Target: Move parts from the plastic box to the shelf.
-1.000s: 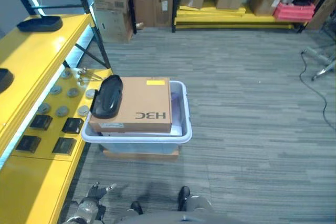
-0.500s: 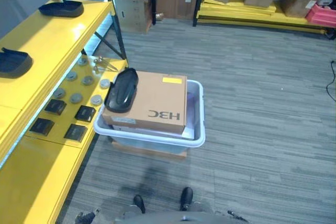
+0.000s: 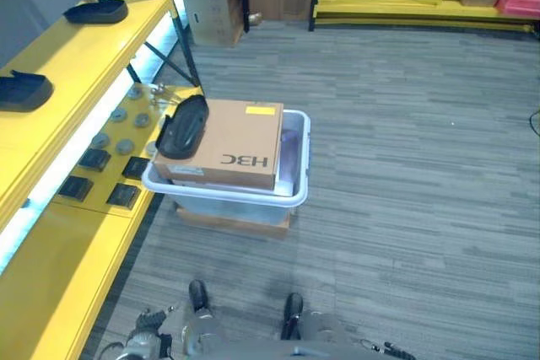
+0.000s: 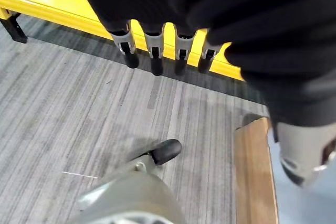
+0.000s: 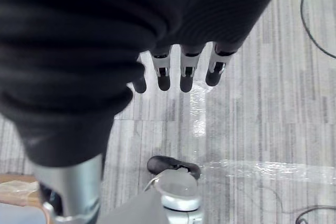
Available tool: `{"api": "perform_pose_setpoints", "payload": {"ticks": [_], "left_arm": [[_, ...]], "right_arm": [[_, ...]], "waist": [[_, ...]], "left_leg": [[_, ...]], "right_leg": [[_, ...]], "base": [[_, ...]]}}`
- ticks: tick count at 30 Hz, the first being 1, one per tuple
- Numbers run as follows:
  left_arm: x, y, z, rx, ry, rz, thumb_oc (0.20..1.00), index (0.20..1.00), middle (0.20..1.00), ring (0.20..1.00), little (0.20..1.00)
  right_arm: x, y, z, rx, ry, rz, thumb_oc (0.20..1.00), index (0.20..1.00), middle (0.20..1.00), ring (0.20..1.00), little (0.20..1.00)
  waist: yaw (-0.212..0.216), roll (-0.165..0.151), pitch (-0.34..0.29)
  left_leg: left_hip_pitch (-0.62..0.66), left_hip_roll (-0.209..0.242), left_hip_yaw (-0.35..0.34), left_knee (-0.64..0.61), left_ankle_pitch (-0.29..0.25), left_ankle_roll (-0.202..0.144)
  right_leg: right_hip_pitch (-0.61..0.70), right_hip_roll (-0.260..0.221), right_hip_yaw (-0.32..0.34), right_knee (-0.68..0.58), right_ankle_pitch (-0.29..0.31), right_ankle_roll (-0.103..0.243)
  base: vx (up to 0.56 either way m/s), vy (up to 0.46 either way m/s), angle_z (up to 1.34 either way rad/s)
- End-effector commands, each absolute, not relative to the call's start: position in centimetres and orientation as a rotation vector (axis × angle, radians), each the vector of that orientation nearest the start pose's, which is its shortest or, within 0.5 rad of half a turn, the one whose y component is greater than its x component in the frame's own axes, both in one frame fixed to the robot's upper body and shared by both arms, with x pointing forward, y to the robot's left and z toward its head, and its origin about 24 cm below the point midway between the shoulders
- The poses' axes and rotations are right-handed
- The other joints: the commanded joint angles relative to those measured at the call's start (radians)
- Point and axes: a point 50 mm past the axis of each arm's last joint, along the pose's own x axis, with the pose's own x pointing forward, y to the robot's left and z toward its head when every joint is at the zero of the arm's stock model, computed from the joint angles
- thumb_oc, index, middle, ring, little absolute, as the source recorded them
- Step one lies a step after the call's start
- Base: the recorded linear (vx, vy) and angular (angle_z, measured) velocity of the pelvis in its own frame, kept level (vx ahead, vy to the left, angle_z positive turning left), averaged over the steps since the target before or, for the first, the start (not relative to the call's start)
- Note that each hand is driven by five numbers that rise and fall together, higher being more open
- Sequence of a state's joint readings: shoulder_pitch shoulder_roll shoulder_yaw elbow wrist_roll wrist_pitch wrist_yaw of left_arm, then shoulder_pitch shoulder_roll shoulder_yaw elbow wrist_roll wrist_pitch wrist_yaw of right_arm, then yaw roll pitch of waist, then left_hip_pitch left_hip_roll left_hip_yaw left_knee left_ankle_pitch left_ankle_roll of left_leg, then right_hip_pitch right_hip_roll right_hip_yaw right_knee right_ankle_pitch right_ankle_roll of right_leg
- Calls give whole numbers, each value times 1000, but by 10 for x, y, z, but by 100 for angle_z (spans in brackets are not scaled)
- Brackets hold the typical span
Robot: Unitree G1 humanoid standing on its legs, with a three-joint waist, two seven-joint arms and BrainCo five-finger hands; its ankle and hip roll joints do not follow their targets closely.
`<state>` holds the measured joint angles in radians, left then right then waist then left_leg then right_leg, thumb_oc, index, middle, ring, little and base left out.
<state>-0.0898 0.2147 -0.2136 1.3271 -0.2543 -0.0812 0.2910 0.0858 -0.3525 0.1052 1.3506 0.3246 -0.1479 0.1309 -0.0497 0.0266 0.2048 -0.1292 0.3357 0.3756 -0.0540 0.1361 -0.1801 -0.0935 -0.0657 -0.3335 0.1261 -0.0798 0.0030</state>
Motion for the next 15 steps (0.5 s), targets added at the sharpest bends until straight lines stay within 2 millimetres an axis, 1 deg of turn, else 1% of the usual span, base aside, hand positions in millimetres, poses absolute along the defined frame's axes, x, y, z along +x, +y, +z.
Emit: {"api": "perform_pose_setpoints", "payload": {"ticks": [1,3,5,6,8,10,12,13,15], "left_arm": [[99,259,-151,283,1123,429,1000,1000,1000,1000,1000],[102,261,-150,295,1109,415,1000,1000,1000,1000,1000],[107,260,-148,329,1078,371,1000,1000,1000,1000,1000],[107,259,-148,361,1069,339,1000,1000,1000,1000,1000],[105,259,-148,370,1072,331,1000,1000,1000,1000,1000],[107,259,-148,398,1070,305,1000,1000,1000,1000,1000],[113,258,-146,418,1059,275,1000,1000,1000,1000,1000],[116,256,-146,421,1055,260,1000,1000,1000,1000,1000],[120,255,-145,437,1045,239,1000,1000,1000,1000,1000]], "right_arm": [[32,-282,-154,-56,1252,-247,1000,1000,1000,1000,1000],[32,-281,-155,-45,1251,-254,1000,1000,1000,1000,1000],[33,-279,-155,-29,1239,-233,1000,1000,1000,1000,1000],[35,-277,-155,-9,1216,-246,1000,1000,1000,1000,1000],[43,-275,-155,31,1189,-266,1000,1000,1000,1000,1000],[53,-271,-155,49,1169,-254,1000,1000,1000,1000,1000],[64,-263,-156,58,1145,-243,1000,1000,1000,1000,1000],[69,-260,-156,60,1132,-244,1000,1000,1000,1000,1000],[75,-261,-154,66,1103,-254,1000,1000,1000,1000,1000]], "waist": [[30,-24,1],[43,-28,-5],[74,-31,-14],[91,-30,-19],[102,-28,-25],[108,-30,-33],[116,-35,-36],[118,-39,-36],[122,-37,-32]], "left_leg": [[-26,3,9,56,58,45],[-39,-14,9,108,22,59],[-59,-60,-9,154,-17,74],[-60,-104,-21,168,-43,91],[-54,-145,-29,162,-65,115],[-58,-184,-32,146,-82,144],[-65,-235,-28,121,-100,181],[-68,-258,-25,112,-112,199],[-63,-303,-20,102,-145,237]], "right_leg": [[141,-126,6,32,-14,110],[141,-149,-4,56,-27,117],[160,-189,-30,80,-44,129],[163,-216,-34,104,-51,138],[160,-226,-24,125,-65,142],[155,-226,-9,145,-74,145],[137,-240,7,192,-45,153],[119,-256,14,228,-16,161],[68,-288,30,347,46,172]], "base": [[439,403,-50],[285,261,-52],[338,312,-24],[335,318,-60],[250,270,-30],[140,219,58],[80,232,36],[81,259,21],[94,252,11]]}}
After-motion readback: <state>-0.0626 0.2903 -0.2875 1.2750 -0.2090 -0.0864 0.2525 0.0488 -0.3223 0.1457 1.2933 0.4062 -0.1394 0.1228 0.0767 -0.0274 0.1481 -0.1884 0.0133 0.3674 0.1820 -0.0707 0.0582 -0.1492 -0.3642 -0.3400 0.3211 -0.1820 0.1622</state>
